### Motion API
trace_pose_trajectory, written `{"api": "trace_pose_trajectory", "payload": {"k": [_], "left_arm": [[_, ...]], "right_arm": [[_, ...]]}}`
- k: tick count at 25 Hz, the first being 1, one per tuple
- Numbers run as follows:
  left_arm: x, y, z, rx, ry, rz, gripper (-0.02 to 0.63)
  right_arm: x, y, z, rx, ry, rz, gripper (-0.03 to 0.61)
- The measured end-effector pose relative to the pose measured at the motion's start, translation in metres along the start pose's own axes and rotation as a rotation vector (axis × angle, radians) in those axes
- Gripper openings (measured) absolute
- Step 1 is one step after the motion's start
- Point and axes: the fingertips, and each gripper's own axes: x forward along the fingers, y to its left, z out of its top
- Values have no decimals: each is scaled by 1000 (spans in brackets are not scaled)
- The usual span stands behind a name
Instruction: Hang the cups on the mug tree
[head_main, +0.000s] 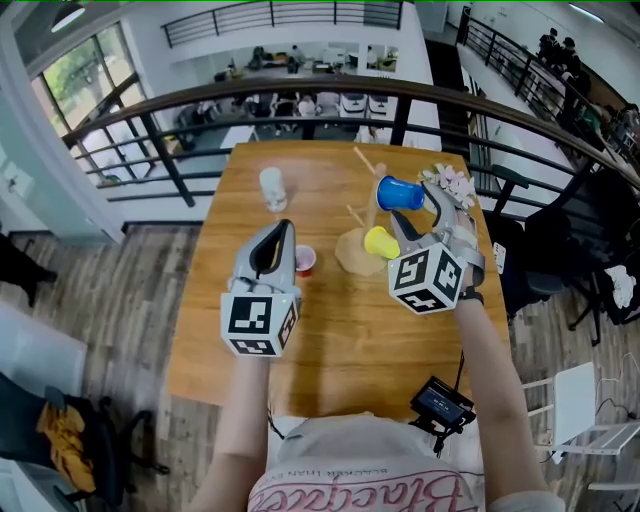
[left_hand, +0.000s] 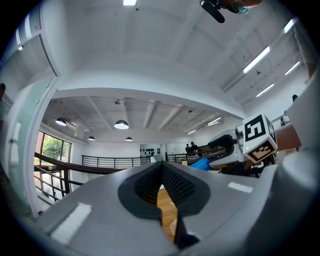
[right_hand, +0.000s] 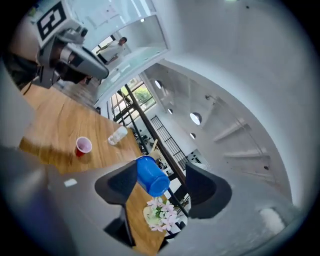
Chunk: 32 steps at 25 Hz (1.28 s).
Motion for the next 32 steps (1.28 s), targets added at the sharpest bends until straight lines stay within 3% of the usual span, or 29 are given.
{"api": "trace_pose_trajectory", "payload": {"k": [9, 14, 18, 28, 32], "left_arm": [[4, -9, 2, 7, 3, -26, 15], [9, -17, 3, 9, 0, -42, 16], [9, -22, 1, 21, 7, -52, 16], [2, -23, -26, 29, 64, -68, 17], [1, -23, -47, 3, 113, -91, 117]], "right_arm": [[-47, -7, 7, 460, -137, 69, 125], [-64, -12, -12, 740, -190, 91, 16], [-79, -20, -26, 924, -266, 70, 2], [-88, 10, -55, 1018, -228, 61, 2], [-86, 30, -61, 1035, -200, 81, 2]]}}
